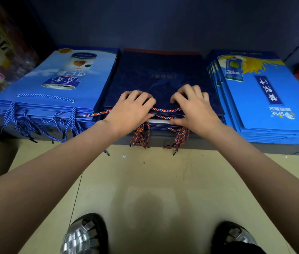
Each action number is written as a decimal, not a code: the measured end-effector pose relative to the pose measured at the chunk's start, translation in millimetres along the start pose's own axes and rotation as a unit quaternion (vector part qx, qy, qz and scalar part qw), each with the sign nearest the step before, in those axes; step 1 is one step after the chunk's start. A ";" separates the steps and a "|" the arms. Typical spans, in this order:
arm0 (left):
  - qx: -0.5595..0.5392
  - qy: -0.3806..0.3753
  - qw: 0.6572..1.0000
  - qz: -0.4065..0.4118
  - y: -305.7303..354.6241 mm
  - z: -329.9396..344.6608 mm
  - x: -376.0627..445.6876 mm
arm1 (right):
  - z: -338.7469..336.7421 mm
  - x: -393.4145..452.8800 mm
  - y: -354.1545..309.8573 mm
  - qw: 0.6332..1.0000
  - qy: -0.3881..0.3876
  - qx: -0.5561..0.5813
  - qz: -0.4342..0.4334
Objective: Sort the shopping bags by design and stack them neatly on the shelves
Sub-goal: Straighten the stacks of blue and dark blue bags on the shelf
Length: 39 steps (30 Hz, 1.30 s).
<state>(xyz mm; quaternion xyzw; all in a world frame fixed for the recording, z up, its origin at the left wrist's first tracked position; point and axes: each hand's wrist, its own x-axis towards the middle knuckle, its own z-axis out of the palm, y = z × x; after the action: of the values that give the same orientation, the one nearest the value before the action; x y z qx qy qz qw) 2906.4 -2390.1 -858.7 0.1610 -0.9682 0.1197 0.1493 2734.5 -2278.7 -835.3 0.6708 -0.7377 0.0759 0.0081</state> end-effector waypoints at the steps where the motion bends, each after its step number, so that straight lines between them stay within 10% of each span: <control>1: 0.002 0.003 1.000 -0.001 0.2 -0.1 0.2 | 0.4 -0.3 -0.3 1.000 -0.002 -0.006 -0.007; 26: -0.008 0.013 1.000 -0.018 4.7 9.0 -3.6 | 24.9 5.7 -18.6 0.998 0.039 -0.041 0.037; 39: -0.083 -0.042 0.961 -0.262 8.0 0.5 -44.3 | 32.8 -46.7 23.8 0.984 0.050 0.156 0.066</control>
<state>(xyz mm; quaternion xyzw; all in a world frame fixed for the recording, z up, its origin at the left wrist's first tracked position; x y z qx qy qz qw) 2943.6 -2370.7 -875.1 0.4009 -0.9041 -0.0110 0.1475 2718.5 -2234.4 -875.4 0.6088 -0.7583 0.2241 -0.0644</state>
